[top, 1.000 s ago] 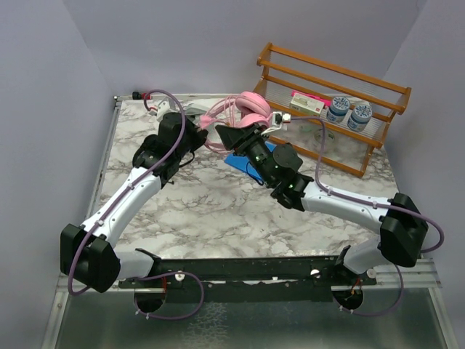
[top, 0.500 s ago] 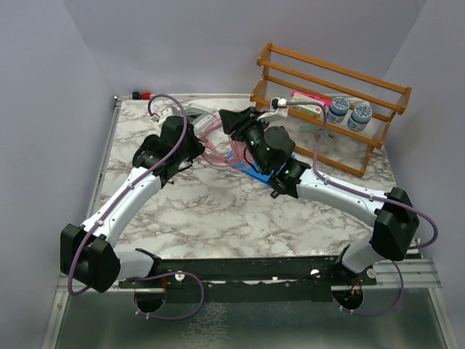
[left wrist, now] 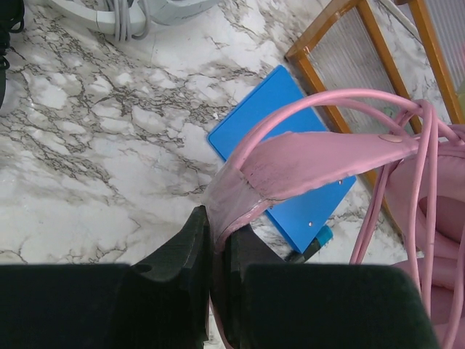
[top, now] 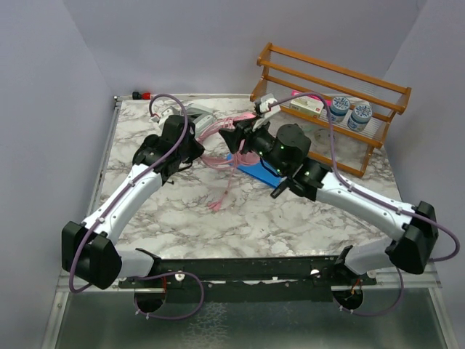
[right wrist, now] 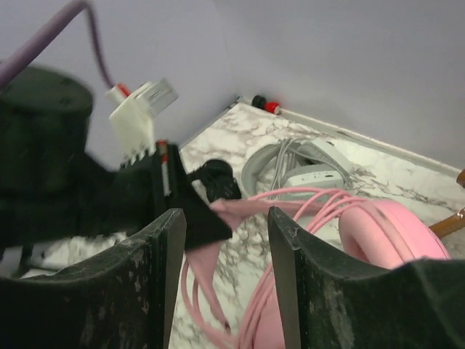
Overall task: Wrap the headphones
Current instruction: Wrap the headphones cable around the headphones.
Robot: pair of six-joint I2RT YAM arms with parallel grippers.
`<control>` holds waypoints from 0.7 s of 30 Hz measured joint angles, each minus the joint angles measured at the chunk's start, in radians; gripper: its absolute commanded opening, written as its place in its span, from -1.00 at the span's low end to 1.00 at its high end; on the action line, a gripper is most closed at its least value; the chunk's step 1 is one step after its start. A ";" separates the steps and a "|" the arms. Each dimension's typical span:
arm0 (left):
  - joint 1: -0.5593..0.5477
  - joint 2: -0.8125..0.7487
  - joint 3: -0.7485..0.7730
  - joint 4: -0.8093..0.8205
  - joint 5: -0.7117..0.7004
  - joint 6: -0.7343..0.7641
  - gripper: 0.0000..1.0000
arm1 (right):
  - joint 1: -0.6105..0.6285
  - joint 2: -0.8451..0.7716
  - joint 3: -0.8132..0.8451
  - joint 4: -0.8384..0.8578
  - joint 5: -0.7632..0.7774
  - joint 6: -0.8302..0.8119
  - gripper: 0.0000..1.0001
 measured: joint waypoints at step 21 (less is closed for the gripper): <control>0.000 0.008 0.122 -0.053 -0.024 0.042 -1.00 | 0.042 -0.412 -0.771 0.277 -0.462 -0.577 1.00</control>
